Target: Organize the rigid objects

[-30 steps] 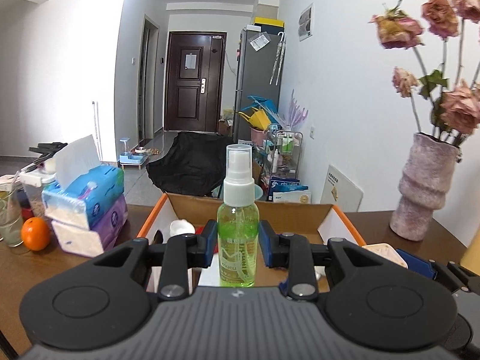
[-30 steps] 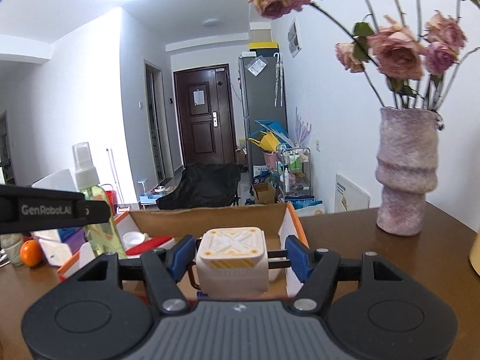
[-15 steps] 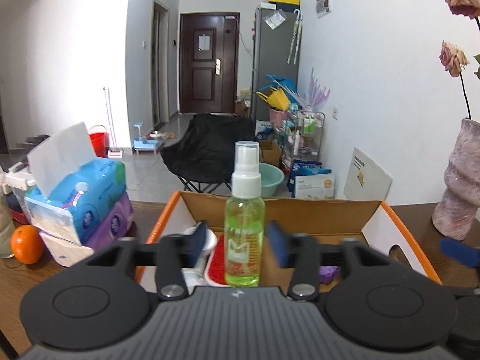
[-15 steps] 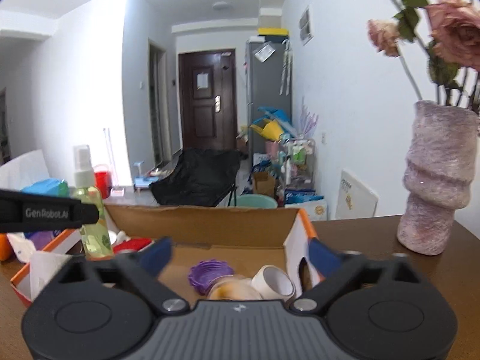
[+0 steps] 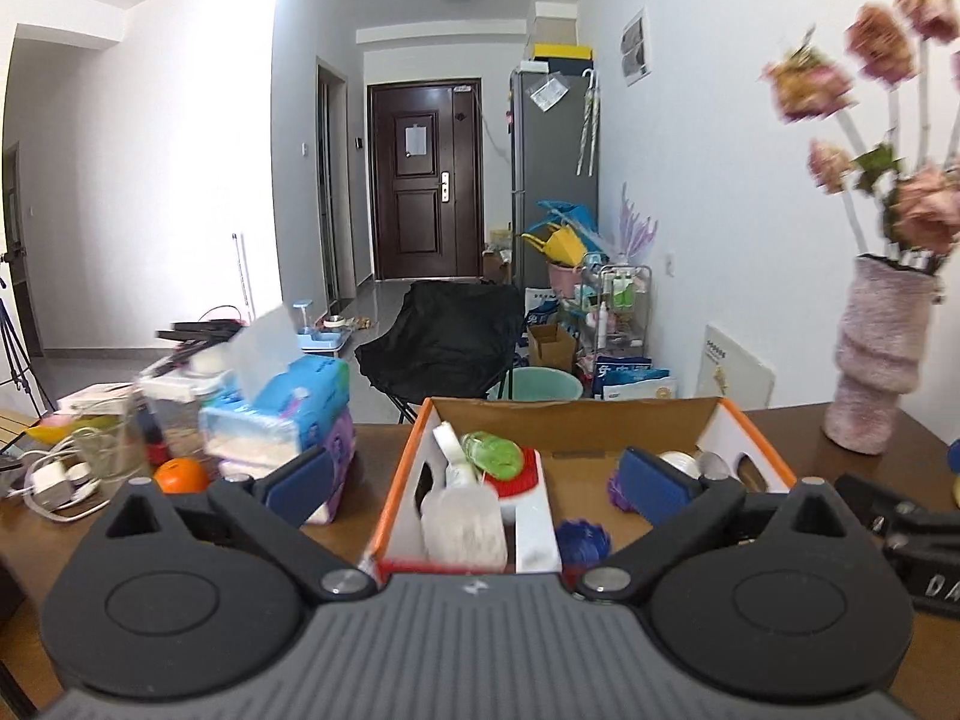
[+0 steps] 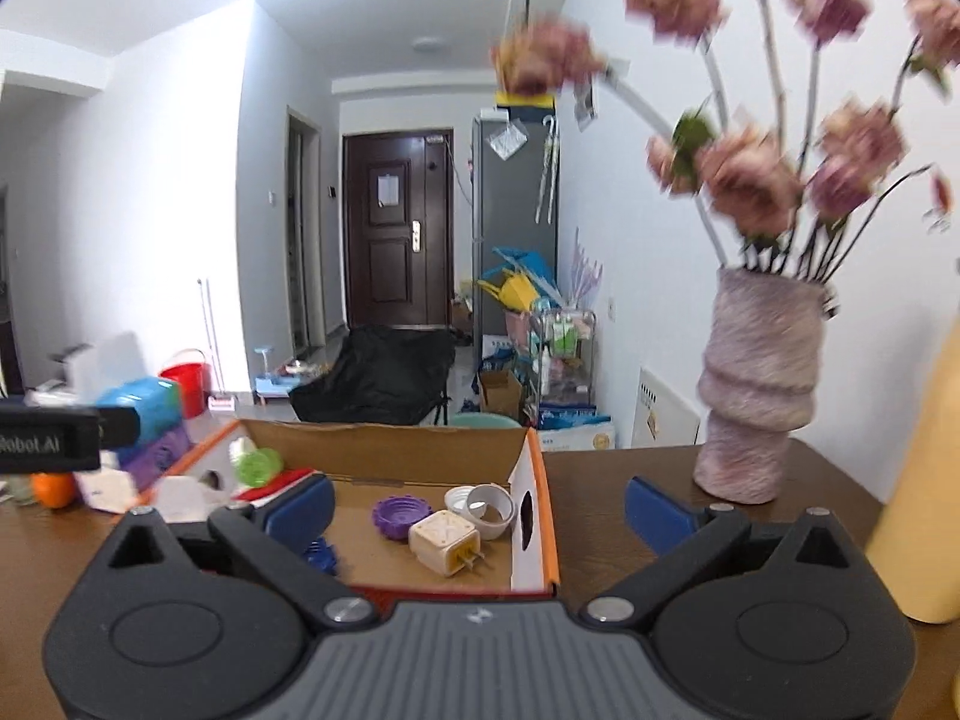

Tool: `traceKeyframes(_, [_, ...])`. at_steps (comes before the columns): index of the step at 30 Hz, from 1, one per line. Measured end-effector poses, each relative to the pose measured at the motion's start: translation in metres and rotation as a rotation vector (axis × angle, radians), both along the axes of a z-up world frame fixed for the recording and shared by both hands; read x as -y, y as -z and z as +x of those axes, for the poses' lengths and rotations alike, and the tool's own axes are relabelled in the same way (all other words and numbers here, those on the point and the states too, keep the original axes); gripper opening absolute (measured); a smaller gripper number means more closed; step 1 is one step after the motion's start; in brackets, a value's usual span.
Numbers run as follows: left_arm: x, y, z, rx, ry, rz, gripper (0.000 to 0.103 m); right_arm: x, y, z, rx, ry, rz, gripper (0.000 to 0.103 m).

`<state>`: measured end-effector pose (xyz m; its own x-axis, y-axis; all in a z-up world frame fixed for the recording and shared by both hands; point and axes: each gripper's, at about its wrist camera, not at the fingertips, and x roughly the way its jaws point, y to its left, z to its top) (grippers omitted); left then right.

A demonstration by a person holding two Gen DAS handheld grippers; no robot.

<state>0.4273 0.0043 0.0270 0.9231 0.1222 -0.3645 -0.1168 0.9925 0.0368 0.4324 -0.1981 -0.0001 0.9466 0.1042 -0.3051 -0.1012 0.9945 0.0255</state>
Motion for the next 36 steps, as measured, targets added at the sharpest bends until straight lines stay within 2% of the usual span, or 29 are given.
traceKeyframes(9, [-0.003, -0.02, -0.153, -0.006, 0.002, -0.015, 0.103, 0.011, -0.039, -0.159, 0.051, -0.04, -0.009, 0.103])
traceKeyframes(14, [0.0, -0.018, -0.234, -0.003, 0.013, -0.01, 0.103, 0.02, -0.044, -0.234, 0.059, -0.024, -0.019, 0.103])
traceKeyframes(18, [0.004, -0.017, -0.284, 0.012, 0.012, -0.012, 0.103, 0.026, -0.042, -0.28, 0.057, -0.02, -0.032, 0.103])
traceKeyframes(27, [0.013, -0.011, -0.344, 0.02, 0.016, -0.001, 0.103, 0.033, -0.026, -0.338, 0.044, -0.023, -0.033, 0.103])
traceKeyframes(36, [0.017, -0.013, -0.367, 0.04, 0.017, 0.005, 0.103, 0.033, -0.028, -0.364, 0.073, -0.034, -0.033, 0.103])
